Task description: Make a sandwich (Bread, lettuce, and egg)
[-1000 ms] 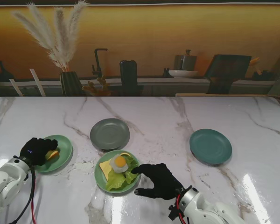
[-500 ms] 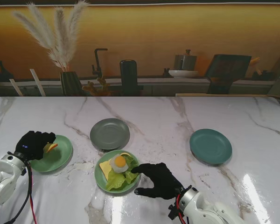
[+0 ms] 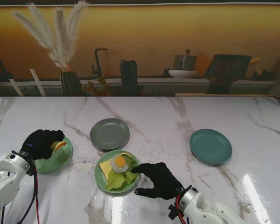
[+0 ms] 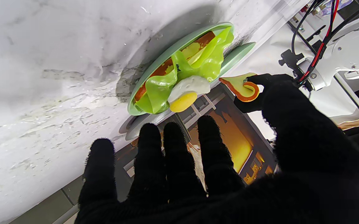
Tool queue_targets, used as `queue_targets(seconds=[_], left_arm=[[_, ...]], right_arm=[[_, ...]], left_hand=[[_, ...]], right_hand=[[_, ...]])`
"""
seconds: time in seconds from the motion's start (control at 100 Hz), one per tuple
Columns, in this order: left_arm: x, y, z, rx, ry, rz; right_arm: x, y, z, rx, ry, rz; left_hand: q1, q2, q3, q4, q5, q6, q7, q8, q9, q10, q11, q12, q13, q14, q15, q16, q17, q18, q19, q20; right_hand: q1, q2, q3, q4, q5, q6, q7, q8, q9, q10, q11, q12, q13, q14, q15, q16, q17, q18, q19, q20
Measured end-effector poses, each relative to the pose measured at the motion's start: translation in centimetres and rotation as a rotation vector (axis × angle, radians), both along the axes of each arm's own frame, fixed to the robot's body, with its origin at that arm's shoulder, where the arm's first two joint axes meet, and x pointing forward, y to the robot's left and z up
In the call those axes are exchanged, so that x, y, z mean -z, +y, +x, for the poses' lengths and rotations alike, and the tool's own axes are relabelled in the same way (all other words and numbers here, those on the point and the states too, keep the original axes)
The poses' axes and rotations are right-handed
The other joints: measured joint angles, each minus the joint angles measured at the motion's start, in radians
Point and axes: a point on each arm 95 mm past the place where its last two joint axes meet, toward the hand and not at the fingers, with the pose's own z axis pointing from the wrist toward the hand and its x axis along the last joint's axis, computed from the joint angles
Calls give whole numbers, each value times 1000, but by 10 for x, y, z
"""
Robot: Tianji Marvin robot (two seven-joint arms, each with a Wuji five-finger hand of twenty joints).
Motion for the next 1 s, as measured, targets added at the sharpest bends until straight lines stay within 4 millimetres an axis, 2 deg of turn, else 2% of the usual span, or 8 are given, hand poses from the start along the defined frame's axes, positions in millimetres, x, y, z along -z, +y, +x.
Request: queue_targets(seconds=[0.11,0.56,1.0], left_arm=[[-4,-10,-3,7,29,-71],[-8,-59,-7,123,92,-168],[-3,-105,-19,252,184,-255]], right_arm=[[0,0,0,-4,-7,0],[0,2,-4,-18,-33,-3],[-1,-1,-3,-7,-44,-9]], left_hand=[[0,0,0,0,7,2,0,-3,1,0,0,0,0,0,0,0,0,7,0,0],[0,-2,1,0,25,2,0,-15,12,0,0,-3,12,0,-2,2,10,16,0,11],[0,-2,2,0,26,3,0,-23,12,4,0,-3,12,0,-2,5,11,17,0,13]], right_hand=[[0,0,0,0,0,0,0,0,0,0,0,0,0,0,0,0,0,0,0,0],[0,0,0,0,0,0,0,0,0,0,0,0,0,0,0,0,0,0,0,0],[0,0,0,0,0,1,0,0,0,0,0,0,0,0,0,0,0,0,0,-5]])
